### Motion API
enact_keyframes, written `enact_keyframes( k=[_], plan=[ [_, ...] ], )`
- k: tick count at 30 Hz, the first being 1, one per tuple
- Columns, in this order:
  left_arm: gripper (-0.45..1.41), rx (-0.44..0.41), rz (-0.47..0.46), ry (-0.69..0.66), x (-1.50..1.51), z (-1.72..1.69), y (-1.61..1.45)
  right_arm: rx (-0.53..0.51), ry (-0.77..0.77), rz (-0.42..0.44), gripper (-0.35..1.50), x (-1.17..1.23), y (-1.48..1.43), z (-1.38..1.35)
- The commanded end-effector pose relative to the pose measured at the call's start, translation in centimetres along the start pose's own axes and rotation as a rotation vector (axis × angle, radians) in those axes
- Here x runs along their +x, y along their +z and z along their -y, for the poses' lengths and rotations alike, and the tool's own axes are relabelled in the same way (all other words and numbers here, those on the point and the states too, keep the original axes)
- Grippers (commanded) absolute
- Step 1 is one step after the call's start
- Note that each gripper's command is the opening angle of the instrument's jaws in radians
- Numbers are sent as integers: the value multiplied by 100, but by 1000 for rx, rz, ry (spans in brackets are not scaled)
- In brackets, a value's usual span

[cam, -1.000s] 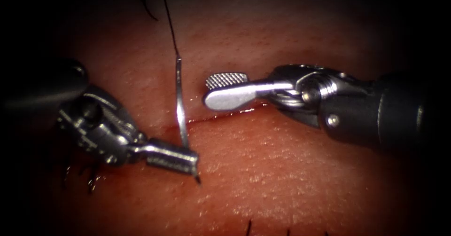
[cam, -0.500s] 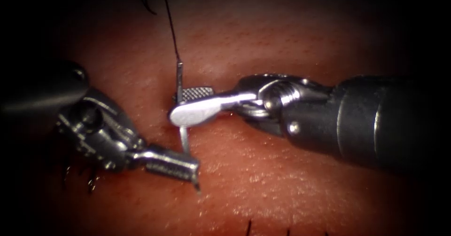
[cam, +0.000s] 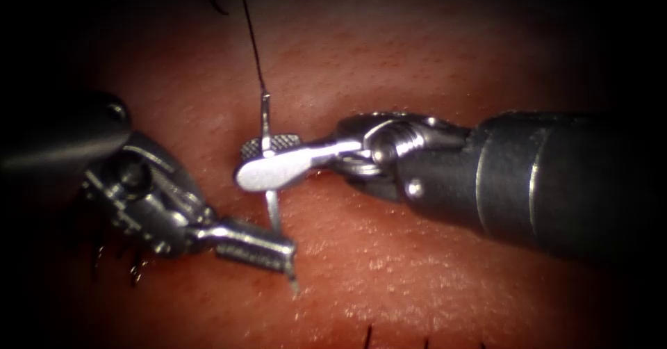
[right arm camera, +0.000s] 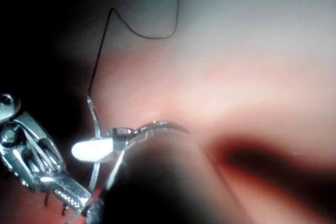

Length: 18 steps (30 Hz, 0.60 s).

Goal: Wound Closure
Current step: Pass needle to right end-effector

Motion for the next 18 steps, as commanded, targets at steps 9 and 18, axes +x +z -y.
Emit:
enact_keyframes(
  k=[9, 18],
  plan=[
    [-45, -1, -2, 3, -7, 2, 3, -31, -2, -57, -15, 10, 7, -3],
    [67, -2, -14, -141, -6, 4, 1, -31, 5, -129, -35, 21, 0, -2]
  ],
)
